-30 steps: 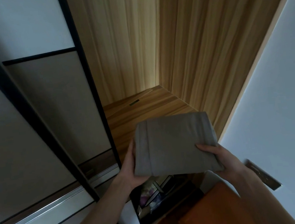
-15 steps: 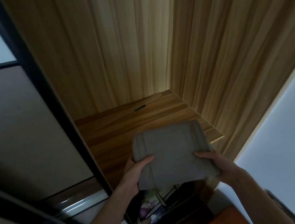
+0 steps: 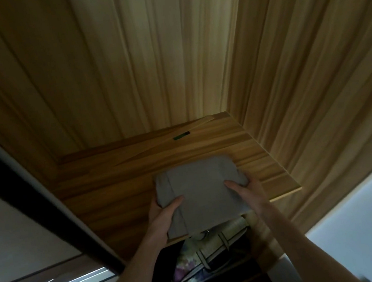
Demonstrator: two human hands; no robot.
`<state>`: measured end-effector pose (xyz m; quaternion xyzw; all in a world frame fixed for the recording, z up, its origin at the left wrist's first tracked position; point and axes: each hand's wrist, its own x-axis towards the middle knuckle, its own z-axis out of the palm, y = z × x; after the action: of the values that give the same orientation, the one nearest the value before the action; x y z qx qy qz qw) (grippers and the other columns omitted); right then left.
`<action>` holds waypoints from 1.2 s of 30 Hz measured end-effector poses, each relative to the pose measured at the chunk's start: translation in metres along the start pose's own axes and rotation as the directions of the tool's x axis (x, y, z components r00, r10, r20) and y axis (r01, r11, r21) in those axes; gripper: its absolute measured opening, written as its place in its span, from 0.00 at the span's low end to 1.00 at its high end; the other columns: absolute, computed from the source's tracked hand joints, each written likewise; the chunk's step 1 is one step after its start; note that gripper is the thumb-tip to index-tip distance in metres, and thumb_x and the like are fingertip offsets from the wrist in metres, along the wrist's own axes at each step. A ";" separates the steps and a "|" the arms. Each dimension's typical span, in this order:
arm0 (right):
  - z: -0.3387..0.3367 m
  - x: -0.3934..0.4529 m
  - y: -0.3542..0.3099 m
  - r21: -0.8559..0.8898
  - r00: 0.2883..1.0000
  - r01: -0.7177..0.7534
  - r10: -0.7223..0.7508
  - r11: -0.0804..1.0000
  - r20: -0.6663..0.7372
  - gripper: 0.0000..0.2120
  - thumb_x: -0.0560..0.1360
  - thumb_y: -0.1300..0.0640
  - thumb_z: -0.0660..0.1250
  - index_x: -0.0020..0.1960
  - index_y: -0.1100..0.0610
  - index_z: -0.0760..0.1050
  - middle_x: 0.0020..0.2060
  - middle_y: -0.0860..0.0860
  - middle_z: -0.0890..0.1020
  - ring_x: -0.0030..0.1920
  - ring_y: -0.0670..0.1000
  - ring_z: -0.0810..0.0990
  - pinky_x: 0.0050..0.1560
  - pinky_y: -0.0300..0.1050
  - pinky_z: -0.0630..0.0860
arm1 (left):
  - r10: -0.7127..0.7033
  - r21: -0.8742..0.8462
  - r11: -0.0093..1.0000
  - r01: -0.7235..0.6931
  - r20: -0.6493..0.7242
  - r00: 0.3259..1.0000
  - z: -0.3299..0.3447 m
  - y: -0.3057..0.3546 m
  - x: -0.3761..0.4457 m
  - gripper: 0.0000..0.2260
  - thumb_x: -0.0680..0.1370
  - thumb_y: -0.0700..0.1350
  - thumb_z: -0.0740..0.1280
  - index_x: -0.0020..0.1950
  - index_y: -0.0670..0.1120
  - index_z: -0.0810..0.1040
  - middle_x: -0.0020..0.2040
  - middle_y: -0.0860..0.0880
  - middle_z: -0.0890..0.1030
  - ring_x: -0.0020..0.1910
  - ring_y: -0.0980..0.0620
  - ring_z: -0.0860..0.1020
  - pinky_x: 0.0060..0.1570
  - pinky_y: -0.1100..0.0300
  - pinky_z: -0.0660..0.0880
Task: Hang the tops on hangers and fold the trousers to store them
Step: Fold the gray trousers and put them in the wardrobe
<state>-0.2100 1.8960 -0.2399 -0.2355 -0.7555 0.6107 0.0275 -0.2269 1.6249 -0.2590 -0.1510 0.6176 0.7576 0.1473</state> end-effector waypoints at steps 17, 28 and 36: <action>0.007 0.031 0.043 -0.421 0.960 0.269 -0.275 0.866 0.048 0.30 0.81 0.45 0.70 0.78 0.54 0.65 0.65 0.56 0.79 0.62 0.62 0.80 0.59 0.55 0.78 | 0.256 0.576 0.805 -0.138 -0.128 0.958 0.017 -0.013 0.022 0.45 0.74 0.55 0.78 0.83 0.46 0.56 0.77 0.43 0.69 0.75 0.42 0.70 0.73 0.52 0.68; 0.022 0.026 0.046 -0.649 0.809 0.560 -0.510 0.515 0.294 0.38 0.83 0.33 0.47 0.85 0.55 0.51 0.84 0.46 0.52 0.83 0.43 0.47 0.83 0.44 0.48 | 0.530 0.945 0.011 -0.328 0.272 0.803 0.025 -0.035 0.014 0.33 0.83 0.65 0.43 0.84 0.50 0.58 0.84 0.47 0.58 0.83 0.46 0.55 0.82 0.44 0.52; 0.017 0.024 0.045 -0.583 0.829 0.551 -0.474 0.597 0.297 0.40 0.83 0.32 0.52 0.86 0.52 0.46 0.84 0.43 0.48 0.83 0.43 0.49 0.83 0.50 0.55 | 0.497 0.917 0.076 -0.391 0.305 0.812 0.014 -0.032 0.010 0.37 0.81 0.69 0.41 0.85 0.51 0.49 0.85 0.50 0.52 0.84 0.49 0.48 0.81 0.53 0.39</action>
<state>-0.2230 1.8962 -0.2922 0.0313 -0.9536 0.2893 0.0769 -0.2233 1.6454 -0.2893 0.1334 0.9653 0.2171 -0.0568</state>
